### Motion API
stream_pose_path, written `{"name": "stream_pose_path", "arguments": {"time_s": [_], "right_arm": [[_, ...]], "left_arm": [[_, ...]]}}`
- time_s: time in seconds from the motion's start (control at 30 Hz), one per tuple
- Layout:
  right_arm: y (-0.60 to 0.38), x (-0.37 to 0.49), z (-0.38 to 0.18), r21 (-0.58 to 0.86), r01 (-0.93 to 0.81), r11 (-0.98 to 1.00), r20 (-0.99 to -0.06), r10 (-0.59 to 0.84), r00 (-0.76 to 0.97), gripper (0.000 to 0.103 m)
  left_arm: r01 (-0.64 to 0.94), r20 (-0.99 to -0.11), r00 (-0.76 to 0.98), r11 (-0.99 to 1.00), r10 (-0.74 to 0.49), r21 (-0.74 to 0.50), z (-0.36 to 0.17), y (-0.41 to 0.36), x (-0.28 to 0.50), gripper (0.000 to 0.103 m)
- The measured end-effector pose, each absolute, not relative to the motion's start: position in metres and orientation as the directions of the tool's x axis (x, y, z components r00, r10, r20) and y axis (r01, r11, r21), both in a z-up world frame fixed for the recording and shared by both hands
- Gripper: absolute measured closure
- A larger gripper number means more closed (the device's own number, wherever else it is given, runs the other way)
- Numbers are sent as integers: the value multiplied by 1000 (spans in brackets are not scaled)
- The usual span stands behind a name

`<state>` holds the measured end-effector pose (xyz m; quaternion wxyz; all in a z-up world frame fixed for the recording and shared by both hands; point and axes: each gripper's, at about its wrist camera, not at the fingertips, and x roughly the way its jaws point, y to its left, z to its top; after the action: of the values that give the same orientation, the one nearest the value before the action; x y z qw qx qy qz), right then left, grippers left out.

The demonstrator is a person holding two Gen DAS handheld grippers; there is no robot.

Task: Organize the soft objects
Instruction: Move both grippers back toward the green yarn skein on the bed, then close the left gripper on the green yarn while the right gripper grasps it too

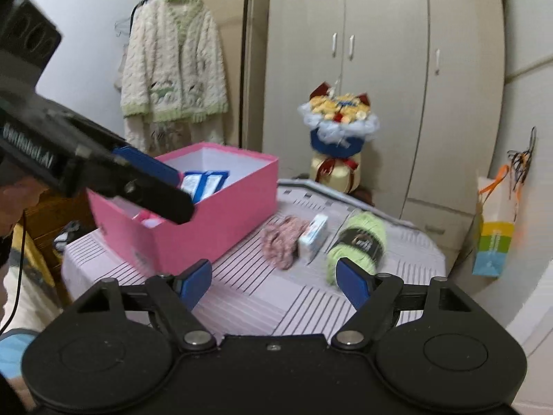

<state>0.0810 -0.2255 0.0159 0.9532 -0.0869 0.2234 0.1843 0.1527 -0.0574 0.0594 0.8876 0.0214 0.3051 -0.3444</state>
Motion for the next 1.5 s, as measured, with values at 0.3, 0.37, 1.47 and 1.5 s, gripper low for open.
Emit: {"name": "stream_pose_path", "arguments": {"time_s": [0.3,0.37,1.47,1.5], "right_arm": [[-240,123,-9,-78,-346,935,-456,275,847,20],[-244,134,-17,-54,-341,938,-464,279,841,20],[-271,252,-100,148,-253,956,-590,291,754,42],[-271,251,-100,146,-249,958,-588,286,757,42]], "left_arm": [[593,-495,627,781,-601,-197,41,-96,193,37],[574,-501,632,792,-591,-208,32,-102,205,37],[371,-641,553,846,-533,-383,-74,-143,327,55],[376,-637,555,844,-536,-383,-74,-143,325,55]]}}
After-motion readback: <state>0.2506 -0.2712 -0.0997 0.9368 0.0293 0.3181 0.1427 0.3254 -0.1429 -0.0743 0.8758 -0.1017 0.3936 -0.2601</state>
